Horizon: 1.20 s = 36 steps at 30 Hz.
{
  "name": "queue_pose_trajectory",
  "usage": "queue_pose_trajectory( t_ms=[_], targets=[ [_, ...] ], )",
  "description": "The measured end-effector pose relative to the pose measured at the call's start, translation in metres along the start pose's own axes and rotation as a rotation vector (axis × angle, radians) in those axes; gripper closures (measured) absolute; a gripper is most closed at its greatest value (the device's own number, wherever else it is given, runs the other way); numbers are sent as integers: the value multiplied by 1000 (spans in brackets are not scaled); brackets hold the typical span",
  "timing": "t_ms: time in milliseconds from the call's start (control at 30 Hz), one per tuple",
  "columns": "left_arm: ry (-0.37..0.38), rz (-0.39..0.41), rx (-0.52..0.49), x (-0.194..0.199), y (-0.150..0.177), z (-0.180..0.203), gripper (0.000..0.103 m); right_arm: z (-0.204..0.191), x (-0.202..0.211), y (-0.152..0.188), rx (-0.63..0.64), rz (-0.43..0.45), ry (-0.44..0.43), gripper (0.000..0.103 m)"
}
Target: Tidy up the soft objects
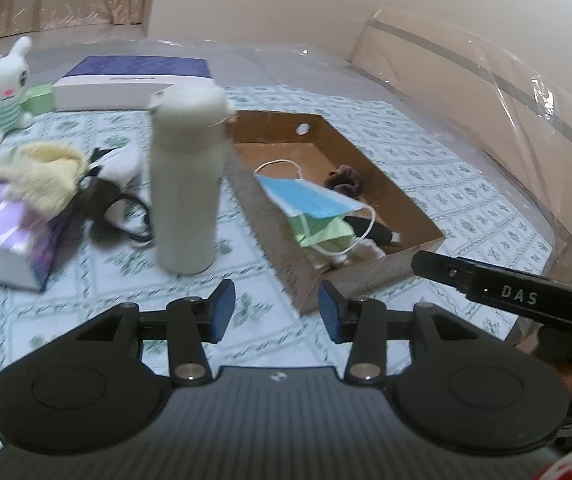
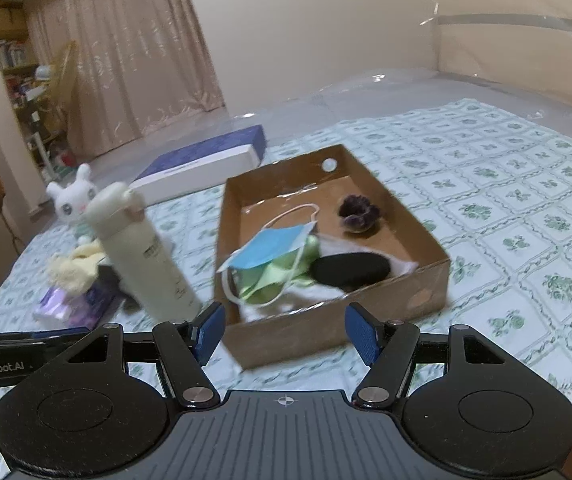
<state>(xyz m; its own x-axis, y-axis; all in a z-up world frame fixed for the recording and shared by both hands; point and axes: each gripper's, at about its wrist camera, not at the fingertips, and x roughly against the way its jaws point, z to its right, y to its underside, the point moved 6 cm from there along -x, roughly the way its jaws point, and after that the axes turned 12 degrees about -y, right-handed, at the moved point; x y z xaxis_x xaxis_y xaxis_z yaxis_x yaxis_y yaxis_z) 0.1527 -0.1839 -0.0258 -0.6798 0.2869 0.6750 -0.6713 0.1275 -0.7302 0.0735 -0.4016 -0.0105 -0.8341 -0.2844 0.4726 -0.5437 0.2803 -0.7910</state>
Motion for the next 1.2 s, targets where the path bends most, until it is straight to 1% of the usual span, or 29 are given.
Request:
queue_pose_trajectory(
  t_ms=[200, 267, 400, 533, 567, 800, 1200],
  targets=[
    [-57, 13, 26, 21, 14, -28, 55, -28, -1, 15, 17, -25, -39, 37],
    [-78, 19, 36, 27, 18, -39, 51, -37, -4, 21, 23, -37, -54, 37],
    [-121, 31, 55, 39, 23, -60, 49, -53, -8, 30, 38, -58, -80, 37],
    [-154, 37, 79, 49, 28, -78, 41, -66, -13, 34, 51, -70, -103, 37],
    [-160, 38, 86, 51, 30, -83, 41, -68, -13, 35, 54, -73, -108, 37],
    [-185, 30, 120, 55, 38, -102, 39, -83, -17, 39, 78, -89, -128, 37],
    [-187, 11, 126, 52, 45, -108, 38, -89, -22, 45, 89, -113, -131, 37]
  ],
)
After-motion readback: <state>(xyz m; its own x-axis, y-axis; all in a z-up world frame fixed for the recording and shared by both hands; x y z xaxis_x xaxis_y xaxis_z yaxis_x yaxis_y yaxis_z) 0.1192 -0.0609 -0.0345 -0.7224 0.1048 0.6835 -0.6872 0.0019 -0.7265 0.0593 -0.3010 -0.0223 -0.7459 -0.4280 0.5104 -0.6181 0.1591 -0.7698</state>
